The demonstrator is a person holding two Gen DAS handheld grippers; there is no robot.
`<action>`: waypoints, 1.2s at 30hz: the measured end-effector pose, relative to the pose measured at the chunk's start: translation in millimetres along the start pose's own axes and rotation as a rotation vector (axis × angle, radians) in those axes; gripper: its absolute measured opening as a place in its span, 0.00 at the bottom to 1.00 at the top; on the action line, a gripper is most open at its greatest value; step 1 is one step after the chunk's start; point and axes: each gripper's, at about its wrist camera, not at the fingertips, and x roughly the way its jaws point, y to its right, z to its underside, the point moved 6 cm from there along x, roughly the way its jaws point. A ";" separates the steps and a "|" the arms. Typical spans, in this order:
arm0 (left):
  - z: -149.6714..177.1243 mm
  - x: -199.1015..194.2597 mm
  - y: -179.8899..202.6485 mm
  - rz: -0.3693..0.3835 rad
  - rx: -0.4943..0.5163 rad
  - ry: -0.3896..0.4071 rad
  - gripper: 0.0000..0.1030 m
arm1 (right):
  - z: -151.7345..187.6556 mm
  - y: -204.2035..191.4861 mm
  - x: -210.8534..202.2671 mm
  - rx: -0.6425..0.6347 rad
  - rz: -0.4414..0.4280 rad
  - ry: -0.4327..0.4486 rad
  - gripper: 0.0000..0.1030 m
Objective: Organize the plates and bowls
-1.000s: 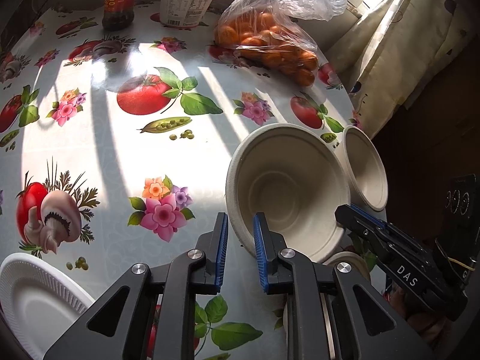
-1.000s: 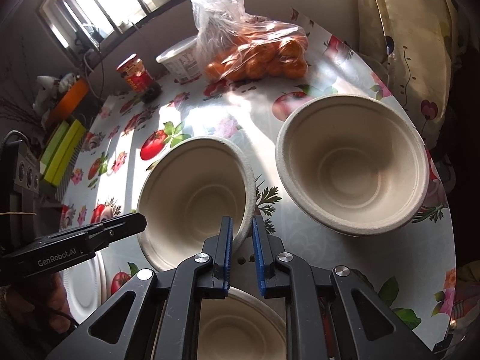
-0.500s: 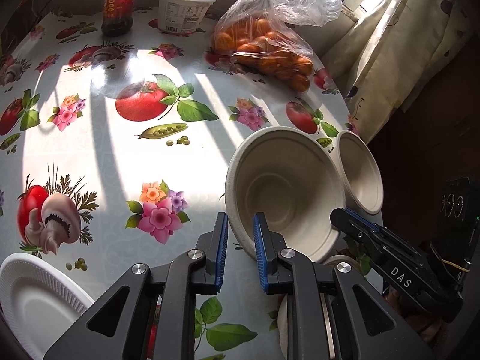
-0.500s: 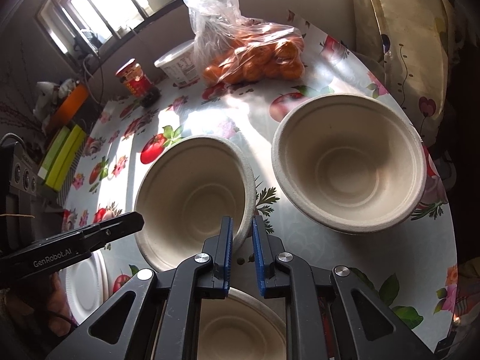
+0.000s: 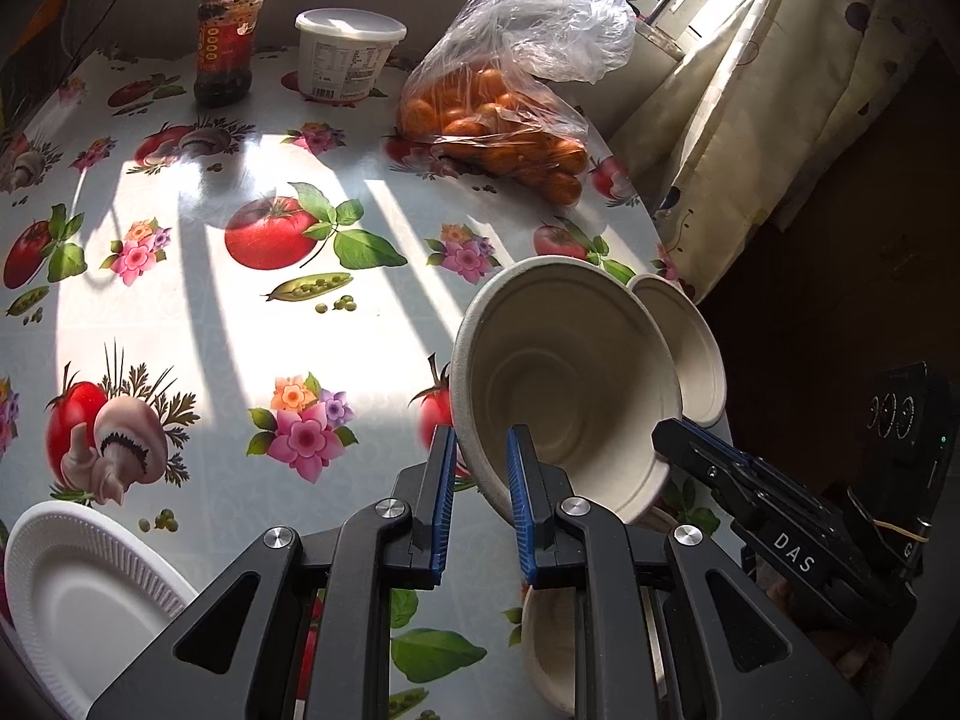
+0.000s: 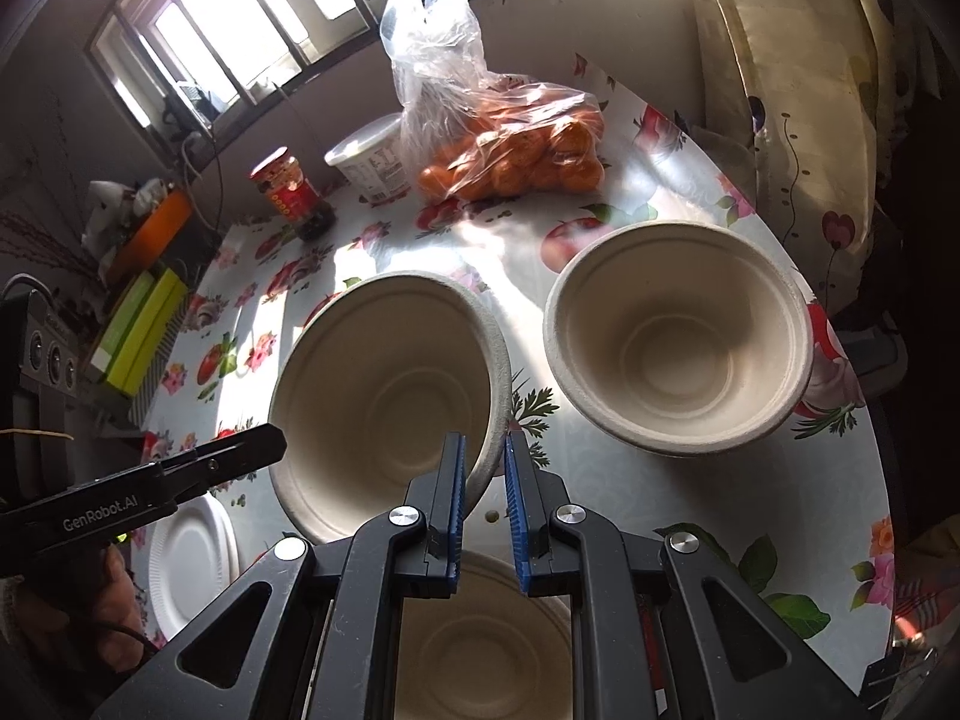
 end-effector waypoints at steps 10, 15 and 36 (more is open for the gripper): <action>12.7 -18.4 16.2 0.034 0.036 0.020 0.18 | 10.3 -1.0 -34.0 0.019 -0.004 0.052 0.13; 25.3 -23.9 22.8 0.051 0.054 0.012 0.18 | 22.3 -0.7 -49.4 0.031 0.002 0.074 0.13; 79.7 -16.7 38.4 0.066 0.100 -0.055 0.18 | 79.9 15.6 -75.1 0.105 0.021 0.085 0.13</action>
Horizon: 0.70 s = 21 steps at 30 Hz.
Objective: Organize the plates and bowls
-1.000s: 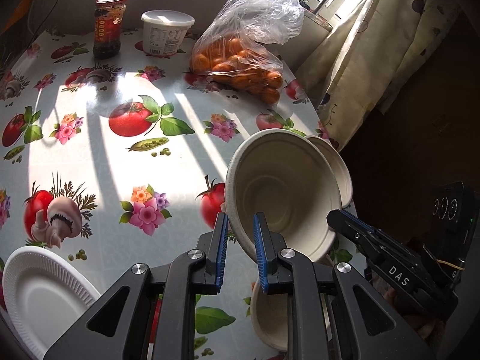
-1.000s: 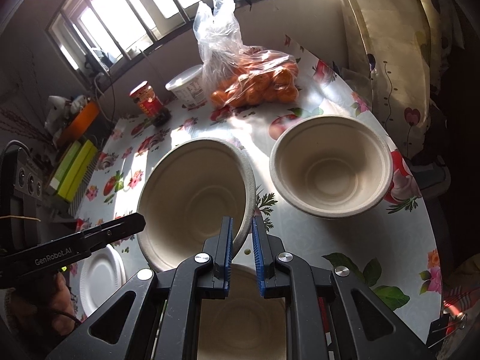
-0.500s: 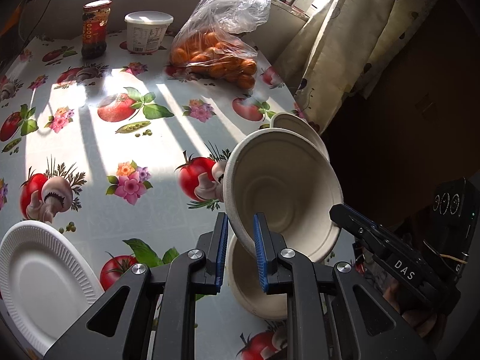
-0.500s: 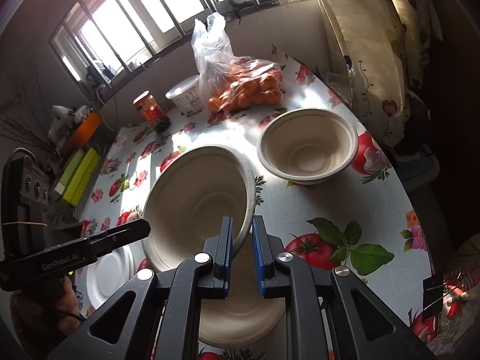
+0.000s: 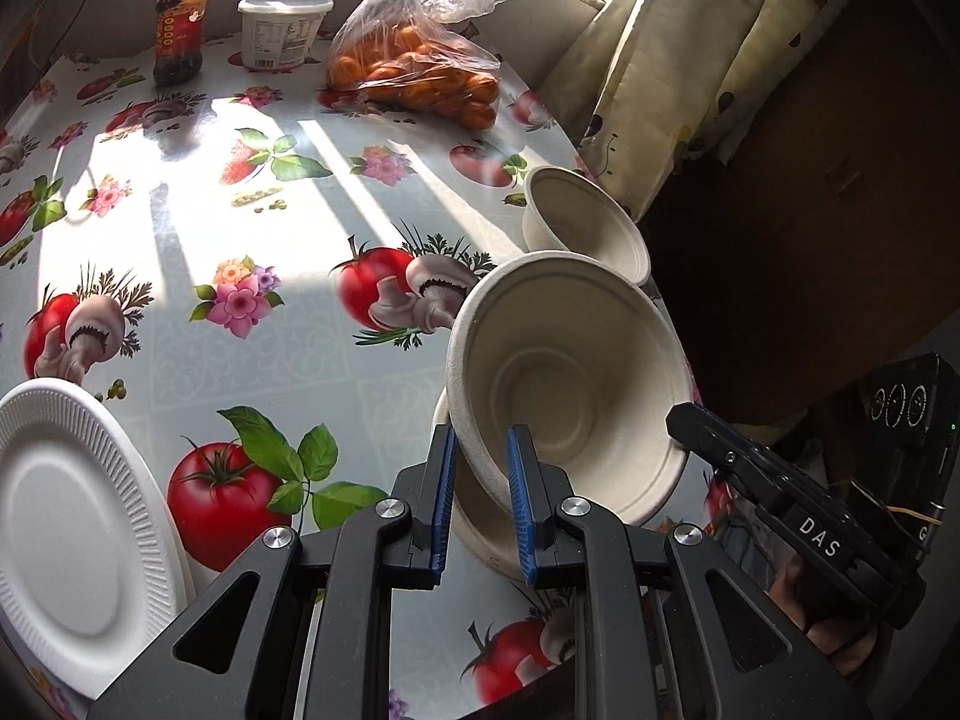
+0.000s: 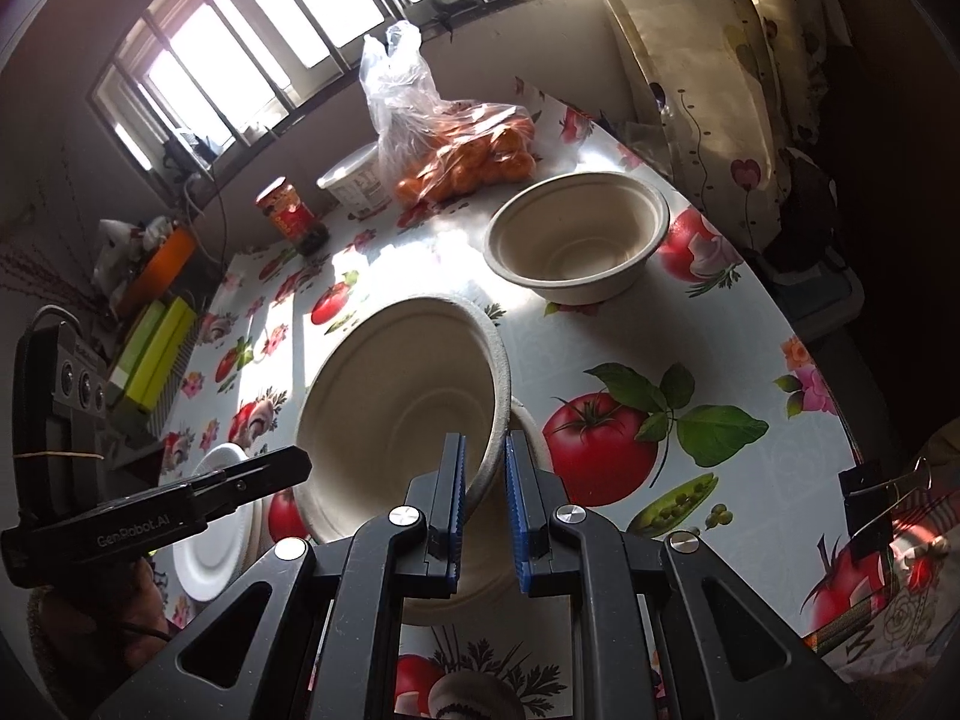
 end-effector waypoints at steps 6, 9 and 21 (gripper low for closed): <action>7.5 0.9 1.9 -0.003 0.005 -0.007 0.18 | 9.5 2.6 -1.2 0.016 0.003 -0.005 0.13; 10.1 1.5 1.6 -0.005 0.003 -0.009 0.18 | 14.4 3.9 -0.8 0.022 0.002 -0.010 0.13; 18.6 12.4 0.6 -0.015 0.000 -0.038 0.18 | 24.6 9.2 1.5 0.042 0.005 -0.021 0.13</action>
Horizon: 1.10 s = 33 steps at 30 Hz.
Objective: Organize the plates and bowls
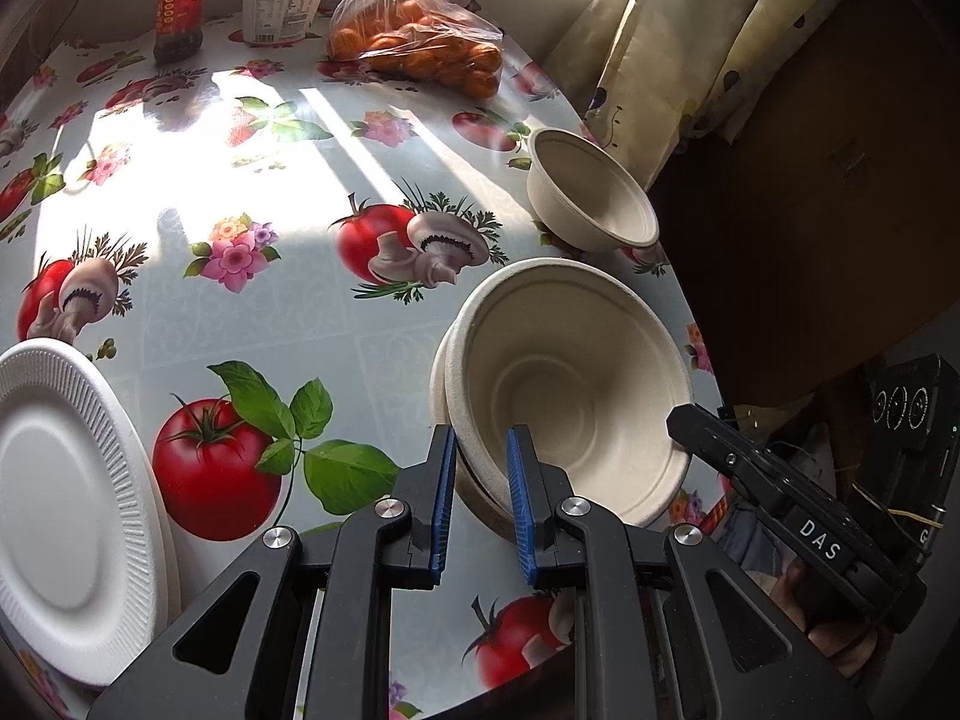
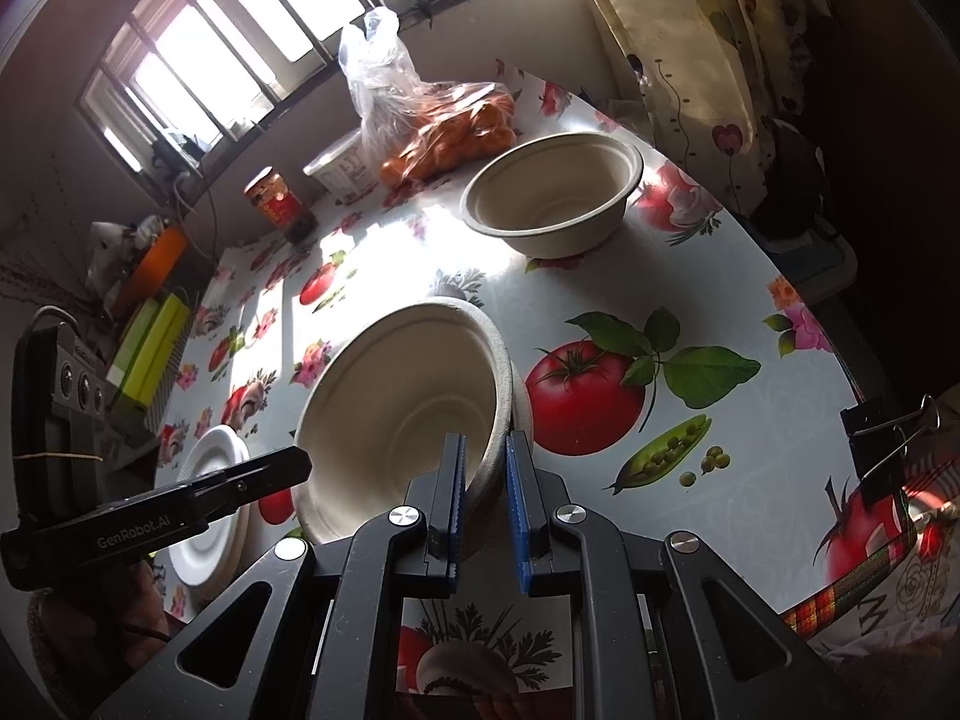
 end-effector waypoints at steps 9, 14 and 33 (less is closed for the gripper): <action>1.1 3.7 -0.2 -0.005 -0.005 -0.008 0.18 | 5.1 2.6 4.9 -0.006 0.015 -0.010 0.14; 1.3 4.6 -1.2 -0.007 -0.007 -0.007 0.18 | 5.9 2.5 6.0 -0.009 0.018 -0.011 0.15; -0.2 5.8 -1.9 -0.002 -0.010 -0.006 0.18 | 4.5 5.7 7.9 0.002 0.016 -0.011 0.22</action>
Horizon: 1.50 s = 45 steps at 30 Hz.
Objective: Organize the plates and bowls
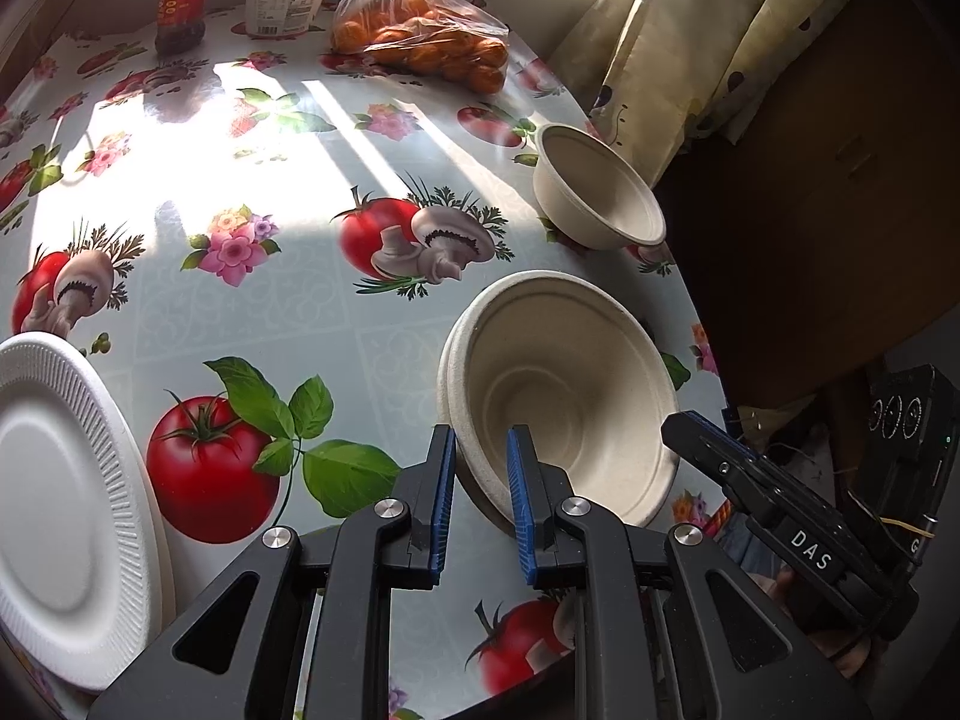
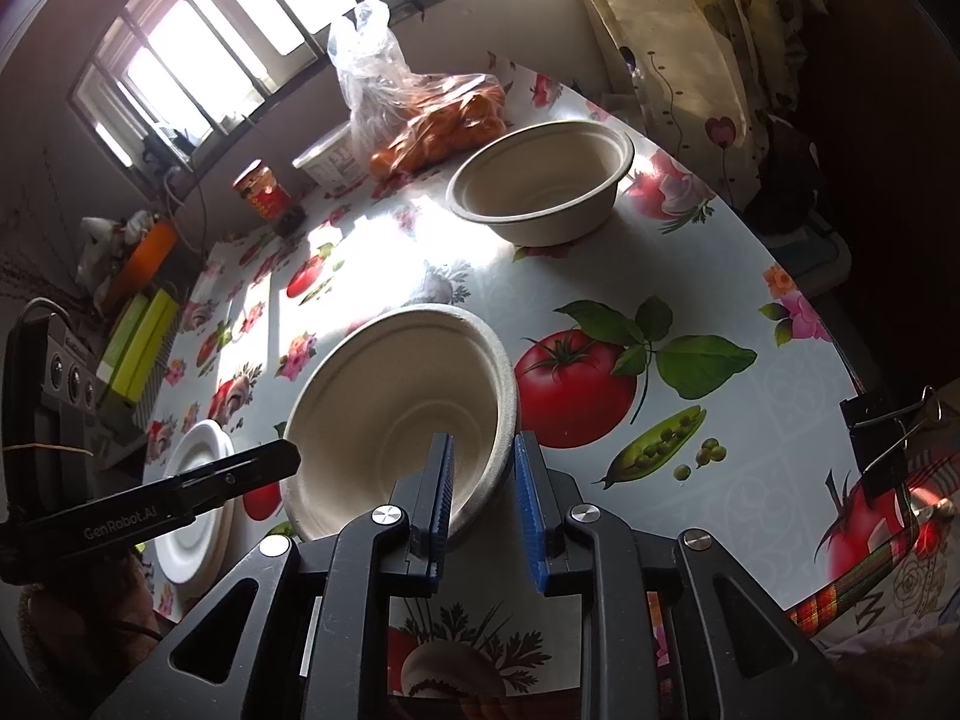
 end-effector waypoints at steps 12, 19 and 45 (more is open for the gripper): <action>-5.4 -3.5 -2.8 -0.001 -0.003 0.012 0.26 | -5.2 5.6 -2.2 0.016 0.002 0.013 0.25; -14.5 -10.9 -1.0 0.001 0.019 0.031 0.31 | -15.3 12.1 -8.6 0.021 0.014 0.041 0.28; -126.3 13.0 29.9 0.004 0.137 0.054 0.31 | -99.3 67.3 -18.8 0.059 0.095 0.131 0.35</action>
